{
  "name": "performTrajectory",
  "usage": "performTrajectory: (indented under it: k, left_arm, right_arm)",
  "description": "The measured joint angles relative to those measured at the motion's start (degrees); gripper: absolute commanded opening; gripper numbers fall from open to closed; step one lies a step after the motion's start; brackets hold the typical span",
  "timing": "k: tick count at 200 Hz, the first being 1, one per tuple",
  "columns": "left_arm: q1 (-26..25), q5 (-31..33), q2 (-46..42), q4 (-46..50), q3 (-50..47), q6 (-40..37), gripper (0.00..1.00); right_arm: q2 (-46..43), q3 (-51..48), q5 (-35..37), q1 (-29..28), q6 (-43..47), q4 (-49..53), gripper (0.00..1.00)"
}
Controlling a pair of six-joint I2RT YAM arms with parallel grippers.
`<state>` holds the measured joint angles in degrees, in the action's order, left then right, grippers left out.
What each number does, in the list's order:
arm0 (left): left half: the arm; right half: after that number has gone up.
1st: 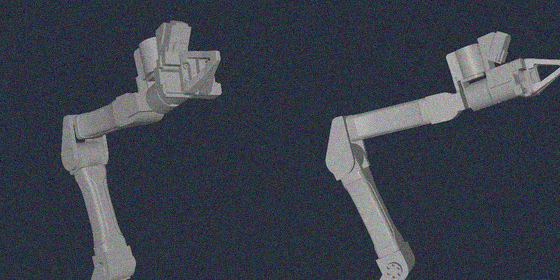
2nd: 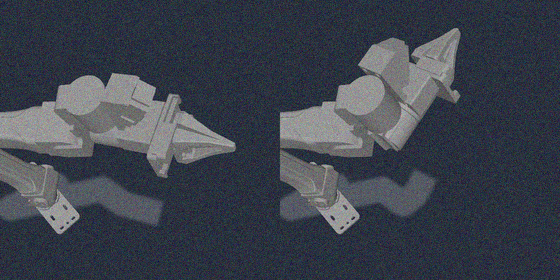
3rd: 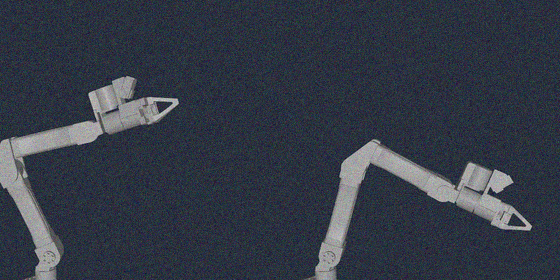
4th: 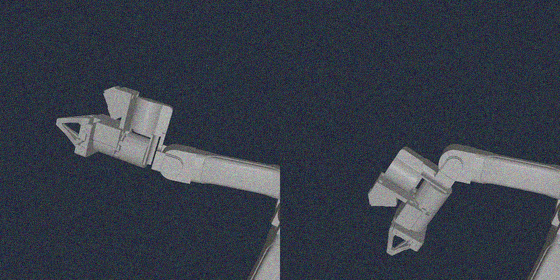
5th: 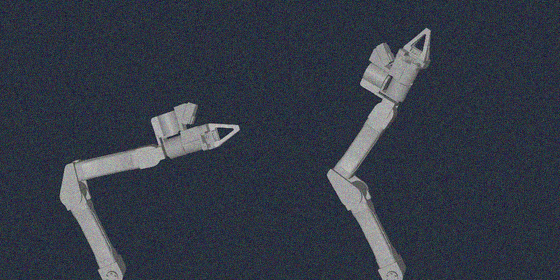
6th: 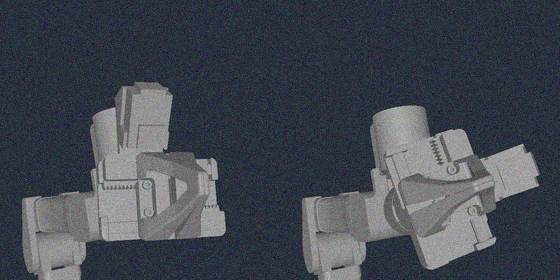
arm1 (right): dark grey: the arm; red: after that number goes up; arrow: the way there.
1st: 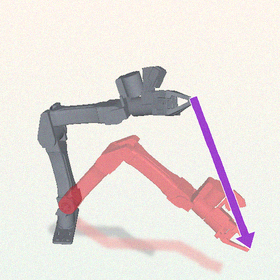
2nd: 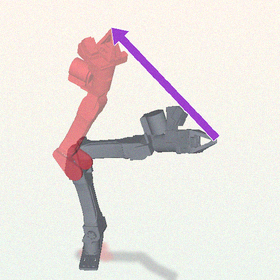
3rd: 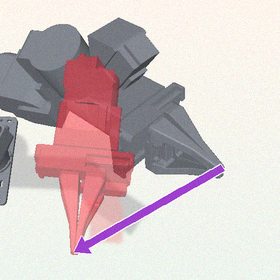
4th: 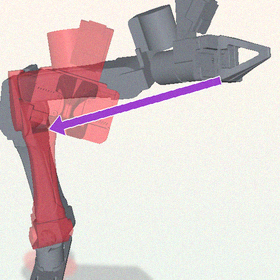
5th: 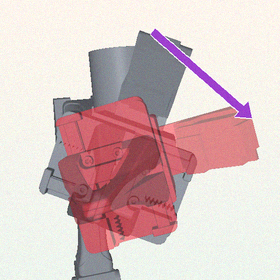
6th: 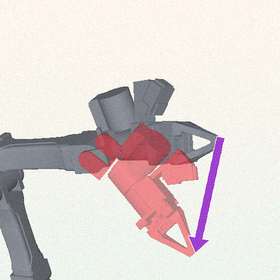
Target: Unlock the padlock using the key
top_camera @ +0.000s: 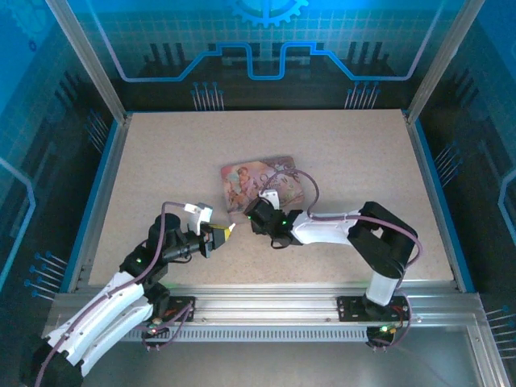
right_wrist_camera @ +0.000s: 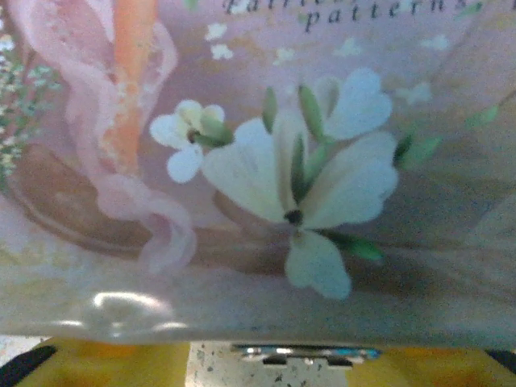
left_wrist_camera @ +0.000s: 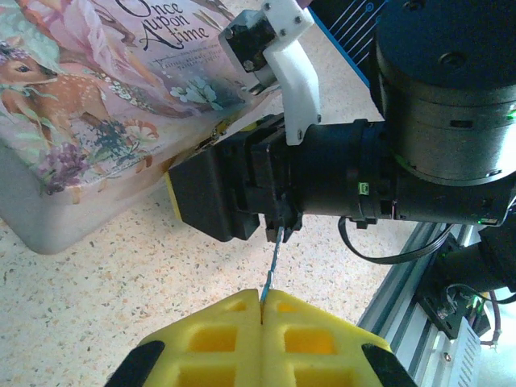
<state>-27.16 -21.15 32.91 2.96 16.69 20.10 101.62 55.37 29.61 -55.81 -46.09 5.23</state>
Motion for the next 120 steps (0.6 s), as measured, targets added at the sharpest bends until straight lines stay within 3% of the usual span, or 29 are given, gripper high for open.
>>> performTrajectory:
  k: [82,120]
  left_arm:
    - [0.00,0.00,0.02,0.46,-0.02,-1.18,0.00]
    - [0.00,-0.13,2.01,-2.54,-1.29,-1.25,0.00]
  right_arm:
    - [0.94,1.60,-0.13,0.94,-0.55,0.83,0.17]
    - [0.04,4.07,-4.26,2.38,0.70,6.80,0.08]
